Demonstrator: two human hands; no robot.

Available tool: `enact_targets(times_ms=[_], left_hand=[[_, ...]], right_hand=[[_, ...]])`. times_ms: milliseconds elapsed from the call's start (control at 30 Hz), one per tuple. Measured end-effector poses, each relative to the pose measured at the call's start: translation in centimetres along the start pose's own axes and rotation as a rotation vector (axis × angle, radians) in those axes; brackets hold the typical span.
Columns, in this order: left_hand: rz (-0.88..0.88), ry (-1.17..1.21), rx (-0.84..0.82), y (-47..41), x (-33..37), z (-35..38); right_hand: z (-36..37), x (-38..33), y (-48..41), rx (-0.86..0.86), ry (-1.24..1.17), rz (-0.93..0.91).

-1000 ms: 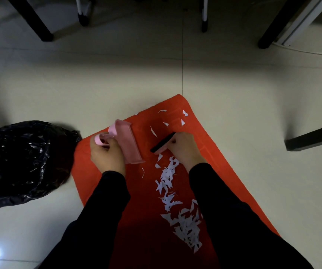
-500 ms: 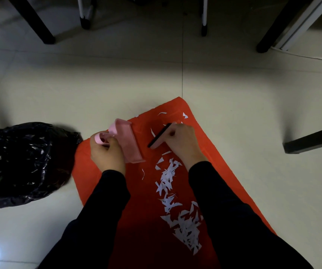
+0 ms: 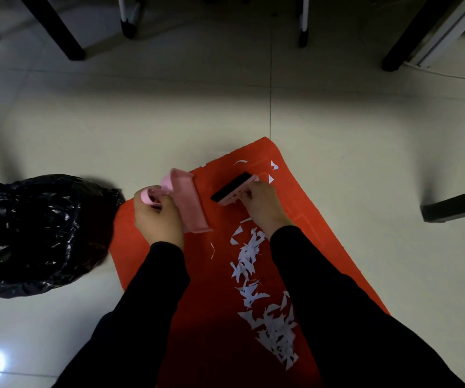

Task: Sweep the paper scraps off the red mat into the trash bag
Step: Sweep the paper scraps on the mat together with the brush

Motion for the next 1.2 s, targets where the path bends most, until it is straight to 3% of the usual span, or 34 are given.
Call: enact_targets(times_ms=[167, 300, 433, 733, 1200], left_hand=[[0.004, 0.012, -0.025, 0.7, 0.8, 1.0], [0.010, 0.013, -0.032, 1.2, 1.2, 1.3], [0.015, -0.015, -0.011, 1.1, 1.4, 1.2], [0.004, -0.020, -0.018, 1.6, 1.0, 1.1], [-0.001, 0.019, 0.007, -0.1, 0.6, 0.2]], right_hand=[[-0.7, 1.2, 0.3, 0.023, -0.005, 0.048], [-1.8, -0.4, 0.3, 0.101, -0.052, -0.026], [-2.4, -0.6, 0.7, 0.073, -0.082, -0.030], [-2.5, 2.5, 0.7, 0.019, 0.063, 0.135], [-2.5, -3.0, 0.3, 0.062, 0.056, -0.044]])
Point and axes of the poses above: each hand's wrist, its own y-axis away from the middle knuckle, its own z-axis out of the palm, x = y × z, the point moved 10 cm from there along -y, towards the middle knuckle, and after that the axes turned 7 degrees about z, right-handed, at the moved point
